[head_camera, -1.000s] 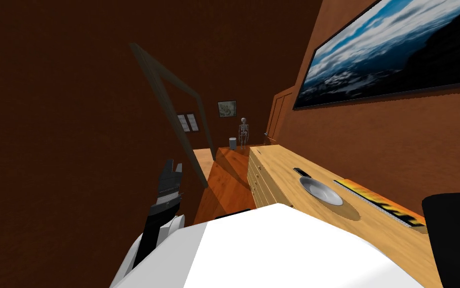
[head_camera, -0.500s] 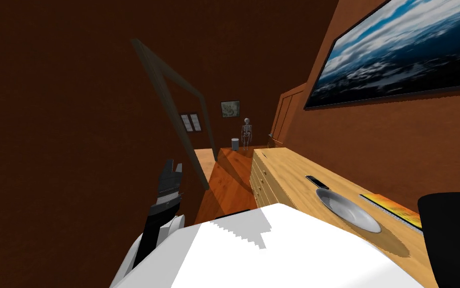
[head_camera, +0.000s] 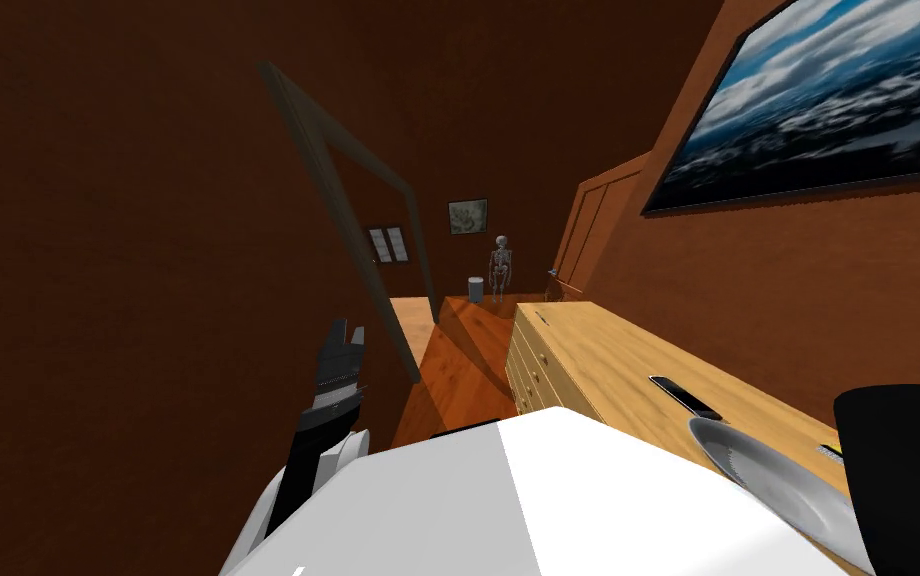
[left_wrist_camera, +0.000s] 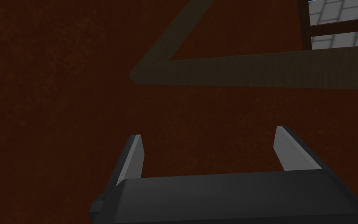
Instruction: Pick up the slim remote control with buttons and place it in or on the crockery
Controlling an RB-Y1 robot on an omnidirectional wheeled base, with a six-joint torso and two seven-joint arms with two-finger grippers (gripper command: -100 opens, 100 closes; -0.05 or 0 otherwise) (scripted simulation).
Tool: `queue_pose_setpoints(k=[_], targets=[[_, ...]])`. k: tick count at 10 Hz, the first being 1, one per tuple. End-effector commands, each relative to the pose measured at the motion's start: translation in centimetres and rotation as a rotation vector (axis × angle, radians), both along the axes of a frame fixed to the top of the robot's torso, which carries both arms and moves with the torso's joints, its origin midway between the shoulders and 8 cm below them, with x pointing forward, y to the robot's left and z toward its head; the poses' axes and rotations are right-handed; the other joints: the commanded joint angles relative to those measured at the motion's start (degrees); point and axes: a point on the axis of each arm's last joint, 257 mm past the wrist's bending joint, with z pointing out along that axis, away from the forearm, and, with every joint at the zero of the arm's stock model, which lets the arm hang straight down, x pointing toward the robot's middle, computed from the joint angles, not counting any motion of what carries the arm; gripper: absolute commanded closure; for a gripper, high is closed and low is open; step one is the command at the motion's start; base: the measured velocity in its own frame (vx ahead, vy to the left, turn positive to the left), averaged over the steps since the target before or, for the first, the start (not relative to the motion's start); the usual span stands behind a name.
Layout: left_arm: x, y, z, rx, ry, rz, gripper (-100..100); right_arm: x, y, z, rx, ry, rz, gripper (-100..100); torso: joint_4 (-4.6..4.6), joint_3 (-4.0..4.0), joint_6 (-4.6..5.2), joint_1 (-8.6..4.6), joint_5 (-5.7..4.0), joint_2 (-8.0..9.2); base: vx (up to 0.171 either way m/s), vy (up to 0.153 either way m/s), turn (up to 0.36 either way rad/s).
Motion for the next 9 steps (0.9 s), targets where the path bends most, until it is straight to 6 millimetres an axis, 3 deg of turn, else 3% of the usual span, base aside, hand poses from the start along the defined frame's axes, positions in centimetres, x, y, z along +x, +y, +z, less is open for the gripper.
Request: queue_pose_setpoints(k=[1, 9], targets=[[0.0, 0.0, 0.0, 0.0, 0.0, 0.0, 0, 0.8, -0.2, 0.4, 0.015, -0.01, -0.019, 100, 0.0, 0.0, 0.0, 0.0, 0.0, 0.0, 0.131, -0.035, 0.092], [0.0, 0.0, 0.0, 0.0, 0.0, 0.0, 0, 3.0, -1.2, 3.2, 0.068, -0.038, -0.121, 100, -0.04, -0.03, 0.03, -0.09, 0.01, -0.01, 0.129, -0.046, 0.1]])
